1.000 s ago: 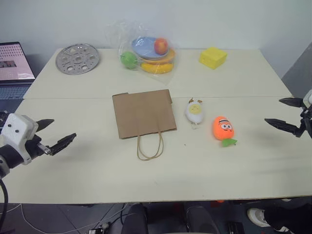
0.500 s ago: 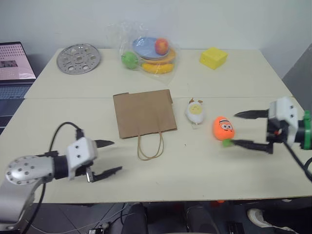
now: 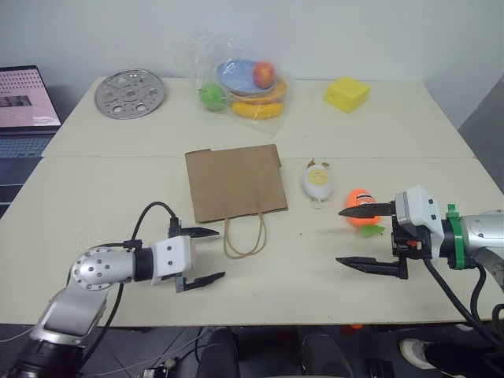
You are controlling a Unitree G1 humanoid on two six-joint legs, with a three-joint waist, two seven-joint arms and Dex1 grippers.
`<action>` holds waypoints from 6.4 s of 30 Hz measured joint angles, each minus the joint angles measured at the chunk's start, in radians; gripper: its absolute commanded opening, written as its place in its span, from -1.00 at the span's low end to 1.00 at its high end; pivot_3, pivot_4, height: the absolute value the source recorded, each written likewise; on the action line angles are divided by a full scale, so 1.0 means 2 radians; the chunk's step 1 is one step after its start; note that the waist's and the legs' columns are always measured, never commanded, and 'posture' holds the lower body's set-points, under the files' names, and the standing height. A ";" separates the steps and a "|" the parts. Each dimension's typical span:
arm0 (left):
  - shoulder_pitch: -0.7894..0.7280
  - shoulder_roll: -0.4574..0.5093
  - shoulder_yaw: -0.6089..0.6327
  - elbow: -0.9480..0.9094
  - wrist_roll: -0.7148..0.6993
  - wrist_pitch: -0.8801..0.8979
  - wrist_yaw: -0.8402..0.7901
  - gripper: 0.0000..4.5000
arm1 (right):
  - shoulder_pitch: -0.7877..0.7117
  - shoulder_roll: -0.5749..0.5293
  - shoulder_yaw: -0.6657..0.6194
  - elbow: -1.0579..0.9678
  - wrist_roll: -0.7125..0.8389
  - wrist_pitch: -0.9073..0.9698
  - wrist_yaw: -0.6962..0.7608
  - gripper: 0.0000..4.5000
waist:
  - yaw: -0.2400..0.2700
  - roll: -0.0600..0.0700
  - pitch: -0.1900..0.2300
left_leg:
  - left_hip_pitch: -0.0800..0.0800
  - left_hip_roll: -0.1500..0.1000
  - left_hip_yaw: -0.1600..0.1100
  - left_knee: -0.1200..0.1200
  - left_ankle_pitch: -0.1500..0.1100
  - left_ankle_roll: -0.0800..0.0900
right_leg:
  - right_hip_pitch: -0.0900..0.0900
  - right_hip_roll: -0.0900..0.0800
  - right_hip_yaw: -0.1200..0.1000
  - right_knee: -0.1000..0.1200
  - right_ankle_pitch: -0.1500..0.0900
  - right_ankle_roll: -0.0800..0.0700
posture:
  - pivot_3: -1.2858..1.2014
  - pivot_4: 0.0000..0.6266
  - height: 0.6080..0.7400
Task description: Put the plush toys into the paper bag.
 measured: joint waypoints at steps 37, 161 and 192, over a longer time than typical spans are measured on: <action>-0.126 0.016 0.052 0.003 -0.286 0.378 -0.041 -1.00 | -0.027 0.062 0.062 -0.010 -0.004 0.015 -0.069 0.92 | 0.001 0.000 0.000 | 0.000 0.000 -0.003 0.000 0.000 0.000 | 0.001 0.001 -0.002 0.001 0.000 0.001 | 0.03 -0.52 1.00; -0.221 -0.043 0.168 -0.062 -0.483 0.506 0.172 -1.00 | -0.232 0.180 0.183 0.028 -0.163 0.041 -0.031 -0.98 | -0.004 -0.002 0.000 | -0.001 0.000 -0.005 -0.001 0.000 0.000 | -0.002 0.001 -0.004 0.004 0.001 0.001 | 0.03 -0.52 1.00; -0.241 -0.037 0.185 -0.021 -0.525 0.519 0.179 -1.00 | -0.292 0.322 0.273 0.222 -0.310 -0.117 -0.138 0.75 | 0.002 -0.003 0.000 | -0.003 0.000 -0.006 -0.001 0.000 0.000 | -0.004 0.001 -0.005 0.006 0.001 0.001 | 0.03 -0.52 1.00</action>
